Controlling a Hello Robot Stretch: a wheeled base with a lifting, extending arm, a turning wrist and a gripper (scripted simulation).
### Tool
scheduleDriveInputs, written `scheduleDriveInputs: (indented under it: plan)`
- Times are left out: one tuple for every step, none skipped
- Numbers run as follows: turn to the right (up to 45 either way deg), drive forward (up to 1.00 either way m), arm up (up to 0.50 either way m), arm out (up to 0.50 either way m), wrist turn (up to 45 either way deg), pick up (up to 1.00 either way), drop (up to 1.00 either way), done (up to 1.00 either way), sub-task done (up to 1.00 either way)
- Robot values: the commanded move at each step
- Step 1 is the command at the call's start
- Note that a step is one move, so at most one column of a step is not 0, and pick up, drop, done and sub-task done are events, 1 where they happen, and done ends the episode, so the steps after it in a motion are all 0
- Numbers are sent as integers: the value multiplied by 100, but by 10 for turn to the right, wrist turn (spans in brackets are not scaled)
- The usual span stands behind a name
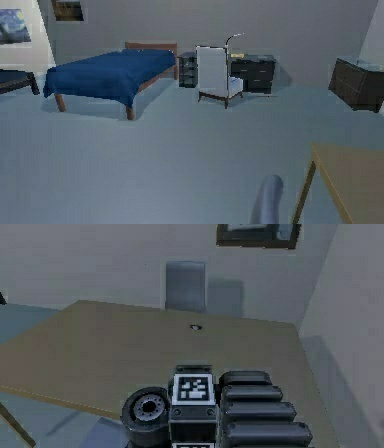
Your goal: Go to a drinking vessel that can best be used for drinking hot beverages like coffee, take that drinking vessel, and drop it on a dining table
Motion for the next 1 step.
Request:
scheduleDriveInputs:
  plan:
    - [0, 0, 0, 48, 0, 0, 0, 0, 0]
